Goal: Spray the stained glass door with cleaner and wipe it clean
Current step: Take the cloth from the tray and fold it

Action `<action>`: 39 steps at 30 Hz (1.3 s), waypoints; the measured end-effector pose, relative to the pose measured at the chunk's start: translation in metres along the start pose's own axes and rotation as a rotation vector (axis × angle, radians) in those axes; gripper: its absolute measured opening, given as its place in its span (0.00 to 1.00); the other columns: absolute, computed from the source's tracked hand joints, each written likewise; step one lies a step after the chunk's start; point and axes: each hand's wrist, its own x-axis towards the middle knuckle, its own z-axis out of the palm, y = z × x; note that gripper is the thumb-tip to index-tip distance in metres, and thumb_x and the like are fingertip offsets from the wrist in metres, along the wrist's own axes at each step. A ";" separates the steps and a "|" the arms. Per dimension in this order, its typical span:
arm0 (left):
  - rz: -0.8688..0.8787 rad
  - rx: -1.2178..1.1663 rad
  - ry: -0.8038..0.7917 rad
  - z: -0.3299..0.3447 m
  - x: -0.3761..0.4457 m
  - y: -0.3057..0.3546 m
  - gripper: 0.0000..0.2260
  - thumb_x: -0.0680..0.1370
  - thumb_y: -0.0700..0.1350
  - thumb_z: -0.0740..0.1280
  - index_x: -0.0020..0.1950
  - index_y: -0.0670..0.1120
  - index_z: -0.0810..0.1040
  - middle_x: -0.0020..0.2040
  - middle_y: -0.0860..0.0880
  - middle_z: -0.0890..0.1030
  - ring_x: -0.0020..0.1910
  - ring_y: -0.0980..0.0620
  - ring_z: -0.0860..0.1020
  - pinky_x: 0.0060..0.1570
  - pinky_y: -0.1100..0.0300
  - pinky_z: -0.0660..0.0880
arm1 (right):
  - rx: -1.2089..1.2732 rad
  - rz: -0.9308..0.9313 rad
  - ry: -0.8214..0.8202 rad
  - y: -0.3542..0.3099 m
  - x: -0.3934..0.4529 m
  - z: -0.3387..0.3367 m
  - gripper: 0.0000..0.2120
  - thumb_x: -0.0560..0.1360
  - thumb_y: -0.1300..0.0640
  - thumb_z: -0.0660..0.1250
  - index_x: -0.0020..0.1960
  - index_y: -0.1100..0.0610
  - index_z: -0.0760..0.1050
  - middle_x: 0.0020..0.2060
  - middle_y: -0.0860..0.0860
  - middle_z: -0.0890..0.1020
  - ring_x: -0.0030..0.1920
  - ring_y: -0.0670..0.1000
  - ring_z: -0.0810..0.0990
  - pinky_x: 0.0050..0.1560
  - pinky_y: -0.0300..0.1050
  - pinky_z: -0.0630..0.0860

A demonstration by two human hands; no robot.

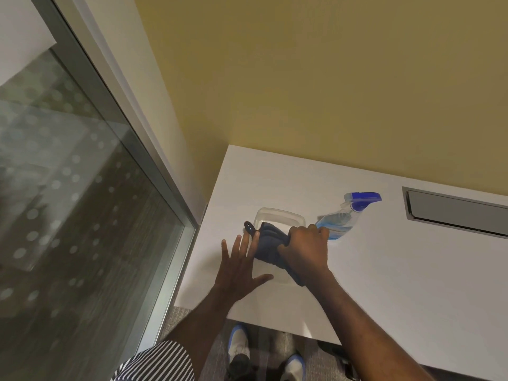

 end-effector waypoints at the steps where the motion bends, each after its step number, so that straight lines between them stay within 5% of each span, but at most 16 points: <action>1: 0.001 0.009 0.004 0.000 0.000 0.000 0.47 0.73 0.79 0.48 0.81 0.47 0.59 0.76 0.41 0.72 0.74 0.38 0.72 0.69 0.29 0.67 | -0.002 -0.002 0.010 0.001 0.000 -0.003 0.15 0.77 0.42 0.63 0.53 0.51 0.81 0.49 0.50 0.85 0.55 0.52 0.78 0.67 0.55 0.64; 6: 0.025 -0.014 0.100 -0.016 -0.001 0.005 0.49 0.71 0.80 0.52 0.80 0.45 0.61 0.76 0.41 0.72 0.75 0.38 0.71 0.71 0.30 0.66 | 0.008 -0.035 0.014 0.005 -0.004 -0.015 0.16 0.77 0.42 0.63 0.54 0.51 0.81 0.49 0.50 0.85 0.55 0.52 0.78 0.66 0.54 0.64; 12: 0.179 -0.122 0.406 -0.046 0.009 0.010 0.46 0.76 0.74 0.58 0.81 0.41 0.60 0.81 0.38 0.60 0.81 0.39 0.59 0.78 0.33 0.57 | 0.015 -0.096 0.071 0.013 -0.012 -0.025 0.13 0.72 0.45 0.63 0.46 0.51 0.82 0.42 0.50 0.84 0.50 0.53 0.77 0.60 0.55 0.64; 17: 0.168 -0.161 0.289 -0.076 0.023 0.014 0.45 0.76 0.75 0.55 0.84 0.51 0.45 0.85 0.46 0.42 0.84 0.46 0.41 0.80 0.39 0.40 | 0.020 -0.165 0.134 0.022 -0.017 -0.037 0.10 0.70 0.46 0.65 0.41 0.52 0.80 0.39 0.49 0.82 0.47 0.54 0.77 0.57 0.54 0.64; 21: 0.244 -0.205 0.306 -0.097 0.021 0.019 0.41 0.75 0.68 0.66 0.81 0.48 0.60 0.83 0.47 0.60 0.84 0.47 0.50 0.81 0.38 0.47 | 0.012 -0.279 0.186 0.029 -0.022 -0.049 0.10 0.71 0.47 0.67 0.47 0.50 0.83 0.43 0.48 0.83 0.50 0.53 0.77 0.60 0.54 0.63; 26: 0.202 -0.260 0.342 -0.126 -0.002 0.026 0.26 0.73 0.63 0.71 0.65 0.49 0.80 0.60 0.49 0.84 0.77 0.45 0.68 0.79 0.44 0.57 | 0.074 -0.446 0.238 0.032 -0.036 -0.062 0.10 0.72 0.49 0.68 0.51 0.47 0.83 0.47 0.48 0.82 0.53 0.54 0.78 0.65 0.56 0.60; 29: 0.142 -0.329 0.353 -0.145 -0.026 0.028 0.21 0.72 0.65 0.70 0.53 0.49 0.85 0.52 0.50 0.85 0.65 0.47 0.78 0.71 0.45 0.68 | 0.182 -0.532 0.261 0.033 -0.046 -0.072 0.09 0.71 0.48 0.71 0.51 0.46 0.83 0.50 0.48 0.82 0.52 0.53 0.79 0.63 0.54 0.67; 32: 0.075 -0.381 0.401 -0.163 -0.057 0.030 0.19 0.71 0.64 0.72 0.50 0.50 0.84 0.48 0.52 0.84 0.56 0.52 0.80 0.74 0.54 0.61 | 0.256 -0.617 0.213 0.031 -0.058 -0.086 0.11 0.69 0.44 0.70 0.50 0.45 0.80 0.43 0.45 0.85 0.46 0.52 0.82 0.55 0.50 0.72; 34: 0.028 -0.452 0.420 -0.173 -0.079 0.030 0.15 0.71 0.61 0.75 0.48 0.51 0.84 0.46 0.55 0.84 0.52 0.54 0.79 0.68 0.58 0.66 | 0.265 -0.670 0.185 0.029 -0.065 -0.095 0.17 0.67 0.42 0.72 0.55 0.44 0.79 0.43 0.45 0.86 0.45 0.52 0.82 0.56 0.50 0.75; 36: -0.042 -0.554 0.428 -0.180 -0.104 0.031 0.13 0.69 0.59 0.78 0.47 0.53 0.85 0.44 0.56 0.84 0.46 0.55 0.80 0.52 0.53 0.77 | 0.277 -0.689 0.154 0.025 -0.071 -0.101 0.24 0.67 0.42 0.75 0.62 0.46 0.79 0.46 0.45 0.86 0.49 0.52 0.82 0.59 0.50 0.75; 39: -0.190 -0.657 0.463 -0.186 -0.144 0.034 0.13 0.67 0.57 0.80 0.47 0.54 0.86 0.42 0.54 0.86 0.43 0.52 0.83 0.45 0.47 0.81 | 0.396 -0.682 0.066 0.016 -0.082 -0.107 0.25 0.66 0.46 0.79 0.62 0.48 0.80 0.50 0.46 0.86 0.52 0.52 0.81 0.58 0.47 0.75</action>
